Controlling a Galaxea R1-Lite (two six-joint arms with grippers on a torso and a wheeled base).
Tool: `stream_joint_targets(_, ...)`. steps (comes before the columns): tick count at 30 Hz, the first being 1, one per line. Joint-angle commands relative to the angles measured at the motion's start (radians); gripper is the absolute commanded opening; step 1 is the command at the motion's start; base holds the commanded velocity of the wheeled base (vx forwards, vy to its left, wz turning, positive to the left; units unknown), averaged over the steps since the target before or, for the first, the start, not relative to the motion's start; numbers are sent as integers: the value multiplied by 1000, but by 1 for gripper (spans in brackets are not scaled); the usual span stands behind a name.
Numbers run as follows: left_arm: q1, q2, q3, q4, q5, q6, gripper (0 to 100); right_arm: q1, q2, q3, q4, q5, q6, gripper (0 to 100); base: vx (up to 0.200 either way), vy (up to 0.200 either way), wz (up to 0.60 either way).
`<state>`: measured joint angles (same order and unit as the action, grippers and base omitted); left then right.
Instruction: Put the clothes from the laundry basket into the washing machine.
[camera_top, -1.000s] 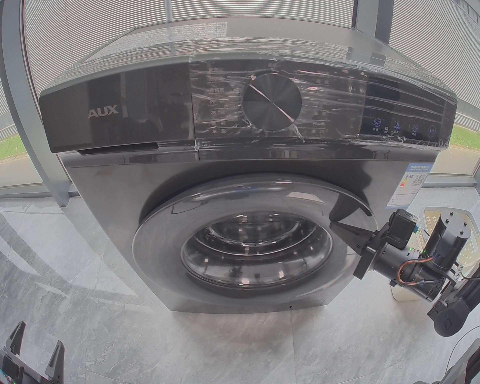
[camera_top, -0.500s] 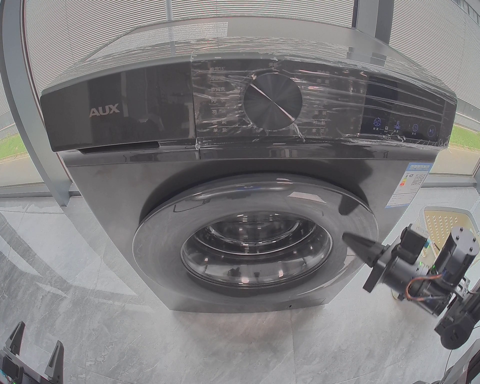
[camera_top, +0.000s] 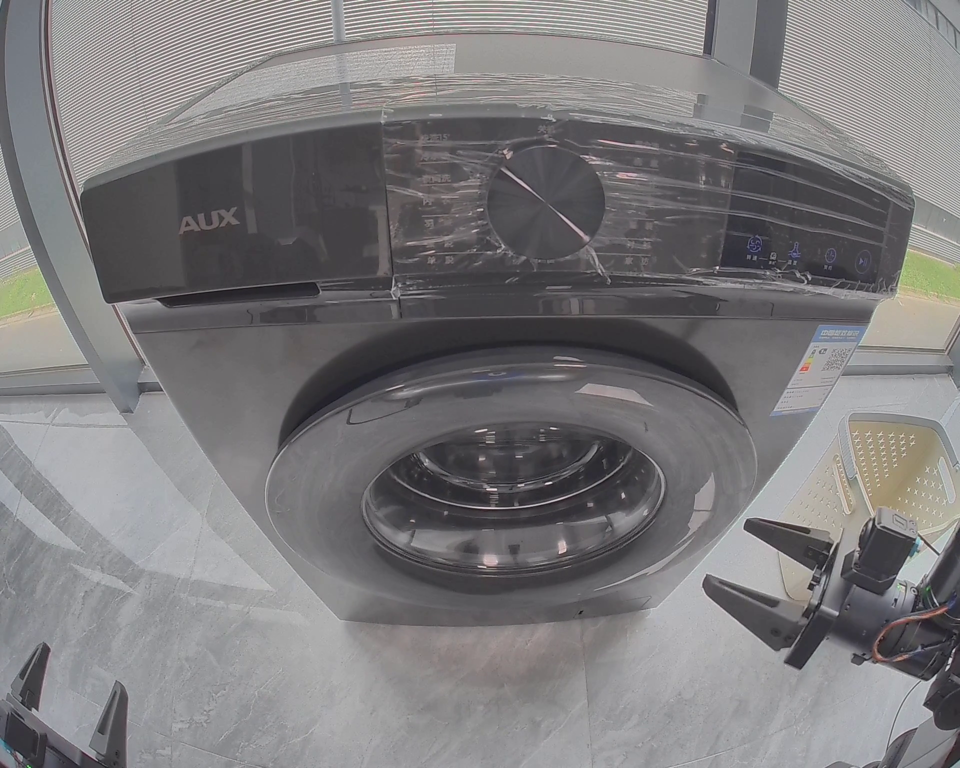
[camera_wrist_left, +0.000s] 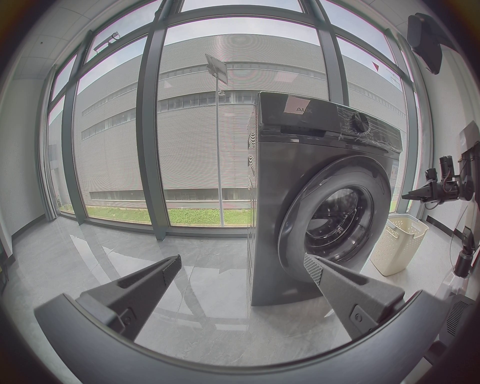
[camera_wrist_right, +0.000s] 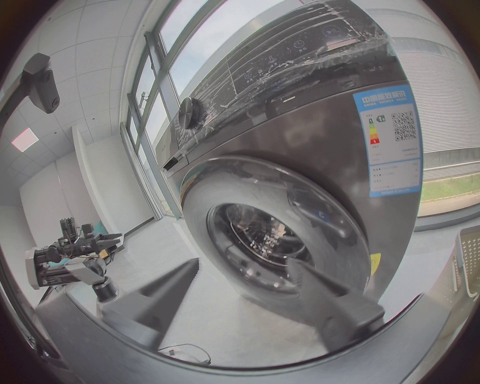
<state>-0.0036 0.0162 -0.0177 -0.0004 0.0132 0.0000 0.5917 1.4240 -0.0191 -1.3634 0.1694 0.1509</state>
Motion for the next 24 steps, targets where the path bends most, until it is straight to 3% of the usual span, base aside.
stream_joint_targets(1,1,-16,18,0,1,0,100,-9,-221,19,144,-1,6,100,0,0,0)
stream_joint_targets(3,1,-16,18,-1,1,0,100,-13,-247,19,176,-2,7,100,0,0,0)
stream_joint_targets(7,1,-16,18,-1,1,0,100,-75,-399,19,377,-90,9,100,0,0,0)
stream_joint_targets(9,1,-16,18,-1,1,-2,100,-107,-465,19,437,-102,9,100,0,0,0)
stream_joint_targets(12,1,-16,18,0,-1,-2,100,-178,-586,19,544,-100,4,100,0,0,0)
stream_joint_targets(15,1,-16,18,-1,-1,-3,100,-205,-659,19,610,-100,1,100,0,0,0)
stream_joint_targets(17,1,-16,18,-1,-1,-3,100,-280,-807,19,725,-100,-14,100,0,0,0)
stream_joint_targets(19,1,-16,18,0,-1,-3,100,-285,-815,19,730,-100,-16,100,0,0,0)
stream_joint_targets(20,1,-16,18,0,-1,-3,100,-351,-936,19,800,-94,-27,100,0,0,0)
stream_joint_targets(24,1,-16,18,-1,-1,-3,100,-406,-1037,19,853,-85,-30,100,0,0,0)
